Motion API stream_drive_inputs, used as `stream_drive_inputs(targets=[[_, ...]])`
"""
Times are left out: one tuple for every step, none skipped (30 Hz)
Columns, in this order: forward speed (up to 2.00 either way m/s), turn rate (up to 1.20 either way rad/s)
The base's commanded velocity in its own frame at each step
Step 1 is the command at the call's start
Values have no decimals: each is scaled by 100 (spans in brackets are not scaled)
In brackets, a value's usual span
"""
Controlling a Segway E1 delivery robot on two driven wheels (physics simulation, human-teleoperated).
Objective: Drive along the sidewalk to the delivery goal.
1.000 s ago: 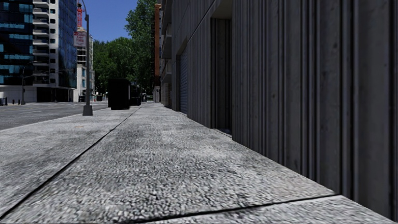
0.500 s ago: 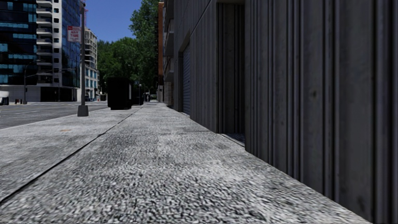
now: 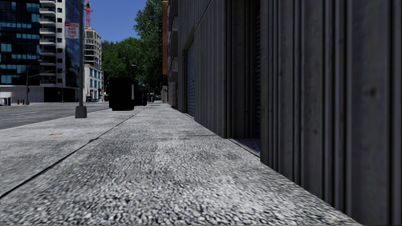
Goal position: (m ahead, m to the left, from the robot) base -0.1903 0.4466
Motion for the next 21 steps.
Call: stream_drive_inputs(targets=[[0,0],[0,0],[0,0],[0,0],[0,0],[0,0],[0,0],[0,0],[0,0],[0,0],[0,0],[0,0],[0,0],[0,0],[0,0],[0,0],[0,0],[0,0],[0,0],[0,0],[0,0]])
